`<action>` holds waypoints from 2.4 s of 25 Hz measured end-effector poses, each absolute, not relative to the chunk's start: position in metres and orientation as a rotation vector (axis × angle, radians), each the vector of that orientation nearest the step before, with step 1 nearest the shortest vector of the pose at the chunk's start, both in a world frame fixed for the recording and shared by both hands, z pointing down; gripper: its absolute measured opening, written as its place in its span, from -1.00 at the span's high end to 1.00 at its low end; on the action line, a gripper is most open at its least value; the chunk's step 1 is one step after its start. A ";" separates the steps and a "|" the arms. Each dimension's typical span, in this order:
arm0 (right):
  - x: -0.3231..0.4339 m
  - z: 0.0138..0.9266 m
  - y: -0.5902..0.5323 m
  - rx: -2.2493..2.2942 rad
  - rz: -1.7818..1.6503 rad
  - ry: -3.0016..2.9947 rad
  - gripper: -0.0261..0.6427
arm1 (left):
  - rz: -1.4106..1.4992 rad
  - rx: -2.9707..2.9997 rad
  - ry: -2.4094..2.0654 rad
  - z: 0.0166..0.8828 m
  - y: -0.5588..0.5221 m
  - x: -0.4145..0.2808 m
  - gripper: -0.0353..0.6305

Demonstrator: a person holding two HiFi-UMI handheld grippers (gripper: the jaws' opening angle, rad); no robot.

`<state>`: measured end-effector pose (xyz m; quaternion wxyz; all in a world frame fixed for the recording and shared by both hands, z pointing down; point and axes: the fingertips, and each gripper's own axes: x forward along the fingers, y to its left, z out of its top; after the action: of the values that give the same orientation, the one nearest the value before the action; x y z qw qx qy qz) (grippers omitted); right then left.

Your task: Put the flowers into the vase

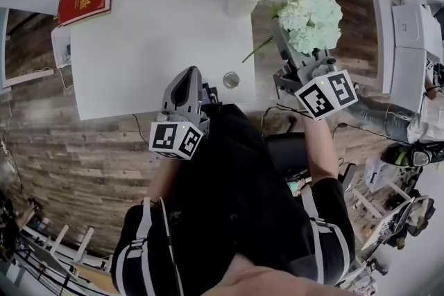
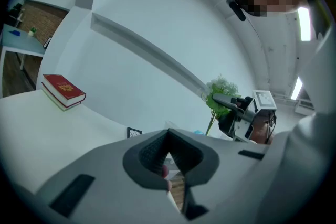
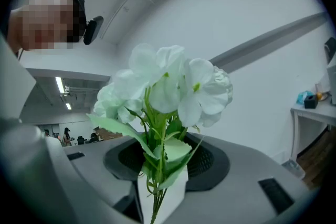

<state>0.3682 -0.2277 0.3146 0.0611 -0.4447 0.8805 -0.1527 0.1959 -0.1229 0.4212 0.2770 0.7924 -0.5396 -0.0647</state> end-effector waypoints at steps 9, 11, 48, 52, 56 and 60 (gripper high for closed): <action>0.360 0.242 -0.287 -1.476 -0.118 2.609 0.32 | -0.202 2.116 -1.321 0.433 -0.138 0.186 0.76; 0.353 0.234 -0.294 -1.499 -0.044 2.582 0.32 | -0.208 2.118 -1.308 0.434 -0.143 0.177 0.76; 0.354 0.366 -0.355 -1.457 0.078 2.735 0.32 | -0.108 2.061 -1.468 0.434 -0.168 0.224 0.76; 0.347 0.383 -0.355 -1.461 0.069 2.765 0.32 | -0.110 2.055 -1.462 0.440 -0.169 0.220 0.76; 0.345 0.393 -0.354 -1.495 0.063 2.778 0.32 | -0.110 2.063 -1.452 0.440 -0.167 0.220 0.76; 0.339 0.399 -0.353 -1.512 0.073 2.797 0.32 | -0.111 2.060 -1.452 0.440 -0.165 0.213 0.76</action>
<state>0.3387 -0.3531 0.3987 -0.0195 -0.4752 0.8794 0.0229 0.2134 -0.1650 0.4398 0.3046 0.7779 -0.5481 -0.0420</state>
